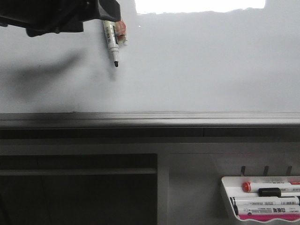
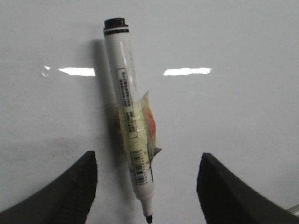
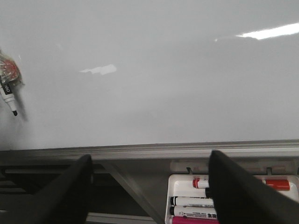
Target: Write number 2 on whiteboard
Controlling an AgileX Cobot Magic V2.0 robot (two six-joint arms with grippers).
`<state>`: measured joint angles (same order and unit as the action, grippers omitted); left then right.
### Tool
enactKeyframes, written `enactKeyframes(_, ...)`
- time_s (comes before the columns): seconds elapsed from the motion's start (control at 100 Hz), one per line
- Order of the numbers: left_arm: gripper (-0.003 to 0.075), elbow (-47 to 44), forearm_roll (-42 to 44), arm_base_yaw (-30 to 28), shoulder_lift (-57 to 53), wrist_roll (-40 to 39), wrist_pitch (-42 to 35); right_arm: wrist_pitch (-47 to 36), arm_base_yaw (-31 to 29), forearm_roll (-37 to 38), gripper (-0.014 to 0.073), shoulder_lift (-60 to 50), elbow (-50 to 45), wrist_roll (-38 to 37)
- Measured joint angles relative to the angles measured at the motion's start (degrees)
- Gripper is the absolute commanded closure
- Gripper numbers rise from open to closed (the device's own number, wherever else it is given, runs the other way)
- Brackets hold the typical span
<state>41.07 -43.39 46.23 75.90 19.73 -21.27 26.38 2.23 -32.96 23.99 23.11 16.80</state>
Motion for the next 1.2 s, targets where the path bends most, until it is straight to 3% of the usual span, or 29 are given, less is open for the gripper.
enactKeyframes(0.25, 0.0307, 2.6, 0.11, -1.5, 4.49, 0.09, 0.0, 0.0, 0.0, -0.1, 0.013, 0.0, 0.0, 0.0)
enactKeyframes(0.43, 0.0387, 2.73, 2.34, -2.44, 4.86, 0.09, -0.1, 0.0, 0.0, -0.1, 0.013, 0.0, 0.0, 0.0)
enactKeyframes(0.89, 0.04, 4.52, 3.92, -2.44, 8.32, 0.09, -0.21, 0.0, 0.0, -0.12, 0.013, 0.0, 0.0, 0.0)
enactKeyframes(0.96, 0.0476, 5.05, 4.01, -2.44, 8.43, 0.09, -0.32, 0.11, 0.0, -0.12, 0.013, 0.0, 0.0, 0.0)
enactKeyframes(1.09, 0.0744, 5.3, 4.01, -2.44, 8.67, 0.09, 0.12, 0.44, 0.0, -0.12, 0.013, 0.0, 0.0, 0.0)
enactKeyframes(1.2, 0.0741, 5.37, 4.29, -2.44, 8.67, 0.09, 1.72, 0.54, 0.0, -0.12, 0.013, 0.0, 0.0, 0.0)
